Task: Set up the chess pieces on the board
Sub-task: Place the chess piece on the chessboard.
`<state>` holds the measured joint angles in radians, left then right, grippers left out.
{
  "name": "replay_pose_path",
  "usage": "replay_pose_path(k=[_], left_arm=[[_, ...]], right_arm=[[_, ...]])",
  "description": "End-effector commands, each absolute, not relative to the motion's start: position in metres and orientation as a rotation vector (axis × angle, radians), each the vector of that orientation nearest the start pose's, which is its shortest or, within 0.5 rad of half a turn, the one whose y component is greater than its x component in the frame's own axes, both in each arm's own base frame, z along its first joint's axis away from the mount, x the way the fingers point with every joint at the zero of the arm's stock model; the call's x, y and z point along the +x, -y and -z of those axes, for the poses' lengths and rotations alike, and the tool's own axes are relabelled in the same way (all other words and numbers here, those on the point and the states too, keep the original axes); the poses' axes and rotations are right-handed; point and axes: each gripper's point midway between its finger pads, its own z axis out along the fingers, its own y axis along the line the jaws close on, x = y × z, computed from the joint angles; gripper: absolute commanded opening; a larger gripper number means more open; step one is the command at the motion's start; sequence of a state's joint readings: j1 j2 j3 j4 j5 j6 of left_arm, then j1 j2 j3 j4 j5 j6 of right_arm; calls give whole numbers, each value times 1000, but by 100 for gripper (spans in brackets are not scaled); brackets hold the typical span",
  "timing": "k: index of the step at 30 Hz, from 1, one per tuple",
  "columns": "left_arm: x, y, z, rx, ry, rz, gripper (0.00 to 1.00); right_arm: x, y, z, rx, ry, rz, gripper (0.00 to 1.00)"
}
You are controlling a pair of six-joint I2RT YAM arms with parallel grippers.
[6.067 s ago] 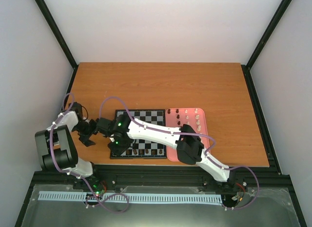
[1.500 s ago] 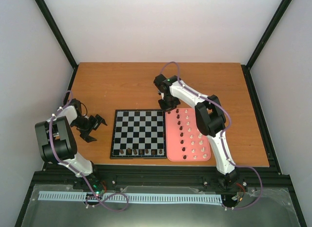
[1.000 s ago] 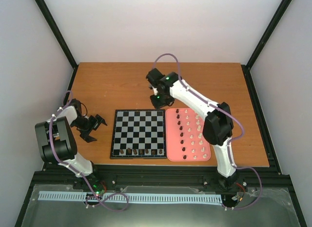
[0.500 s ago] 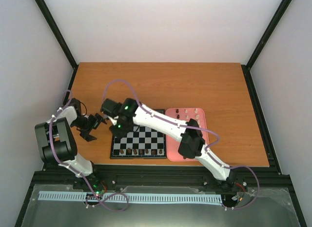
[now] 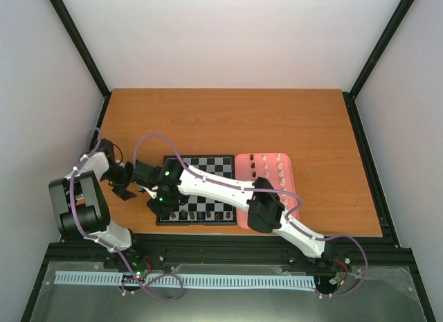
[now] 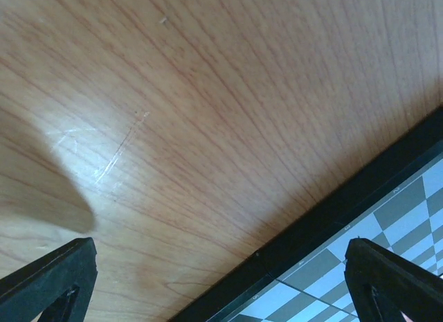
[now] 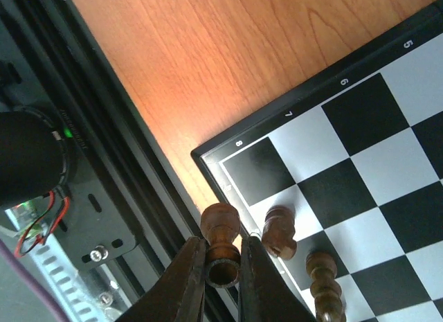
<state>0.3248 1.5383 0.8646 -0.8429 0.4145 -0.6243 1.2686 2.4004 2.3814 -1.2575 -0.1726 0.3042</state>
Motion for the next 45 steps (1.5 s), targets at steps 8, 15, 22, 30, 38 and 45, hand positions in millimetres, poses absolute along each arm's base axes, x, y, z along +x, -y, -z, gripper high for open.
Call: replay_pose_path(k=[8,15,22,30,38,45], left_arm=[[268,-20,-47,-1390,-2700,649,100],[270,-18,-46,-1387,-2706,672,100],[268,-18,-43,-1384,-2715,666,100],[269,-18,-44,-1380,-2715,668,100],[269,-18,-43,-1378,-2714,673,100],[269,-18,-42,-1376,-2721,674,100]], right_arm=[[135,-523,-74,-1416,-2692,-413,3],[137,-526,-69,-1420,-2689,-409,3],[136,-526,-66,-1436,-2694,-409,14],[136,-522,-63,-1449,-2700,-385,16],[136,-522,-60,-1453,-2701,-378,18],[138,-526,-67,-1463,-2670,-402,31]])
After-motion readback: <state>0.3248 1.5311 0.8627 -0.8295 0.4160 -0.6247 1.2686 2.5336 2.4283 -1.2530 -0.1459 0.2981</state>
